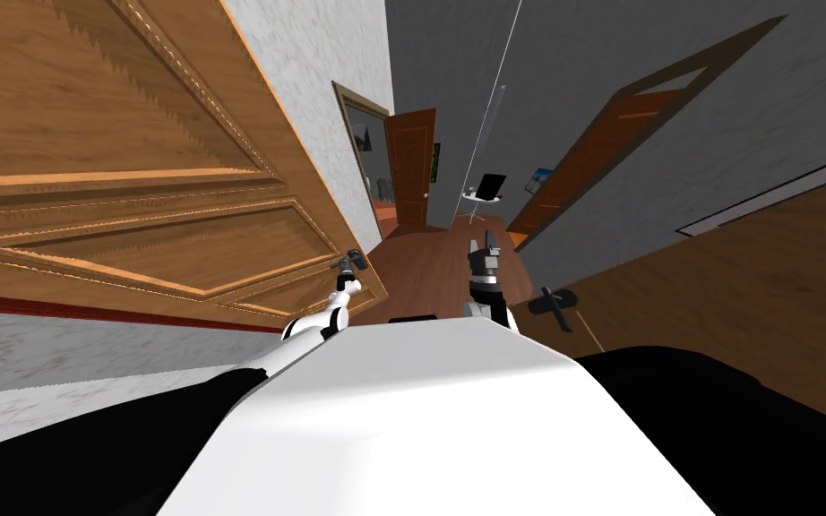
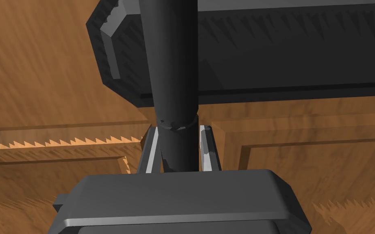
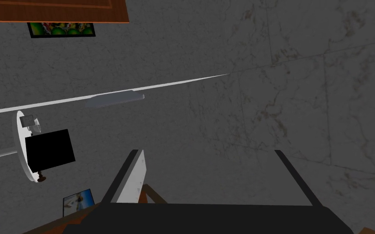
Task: Push the door open
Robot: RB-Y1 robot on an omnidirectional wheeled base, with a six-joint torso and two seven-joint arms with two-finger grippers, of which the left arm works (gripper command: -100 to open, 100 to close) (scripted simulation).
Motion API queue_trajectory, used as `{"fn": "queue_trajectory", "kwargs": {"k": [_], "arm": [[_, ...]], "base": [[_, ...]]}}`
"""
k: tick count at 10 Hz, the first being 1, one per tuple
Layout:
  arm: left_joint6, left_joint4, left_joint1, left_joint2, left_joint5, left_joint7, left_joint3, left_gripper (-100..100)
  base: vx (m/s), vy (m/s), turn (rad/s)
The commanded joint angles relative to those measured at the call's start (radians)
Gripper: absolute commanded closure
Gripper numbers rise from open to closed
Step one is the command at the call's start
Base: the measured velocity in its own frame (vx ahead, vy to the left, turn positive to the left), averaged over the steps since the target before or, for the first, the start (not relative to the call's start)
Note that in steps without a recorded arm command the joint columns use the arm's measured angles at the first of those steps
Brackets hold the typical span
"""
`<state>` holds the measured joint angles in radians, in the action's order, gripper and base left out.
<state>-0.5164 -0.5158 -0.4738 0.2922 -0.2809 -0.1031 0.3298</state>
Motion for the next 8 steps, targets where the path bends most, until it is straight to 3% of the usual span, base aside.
{"fn": "queue_trajectory", "kwargs": {"k": [1,5,8], "arm": [[-0.02,0.04,-0.015,0.015,0.0,0.009,-0.001,100],[-0.029,0.058,-0.019,0.029,-0.012,0.004,0.01,100],[-0.039,0.078,-0.023,0.044,-0.025,0.0,0.022,100]], "base": [[0.02,0.001,0.001],[0.09,-0.044,0.055],[0.189,-0.069,0.083]]}}
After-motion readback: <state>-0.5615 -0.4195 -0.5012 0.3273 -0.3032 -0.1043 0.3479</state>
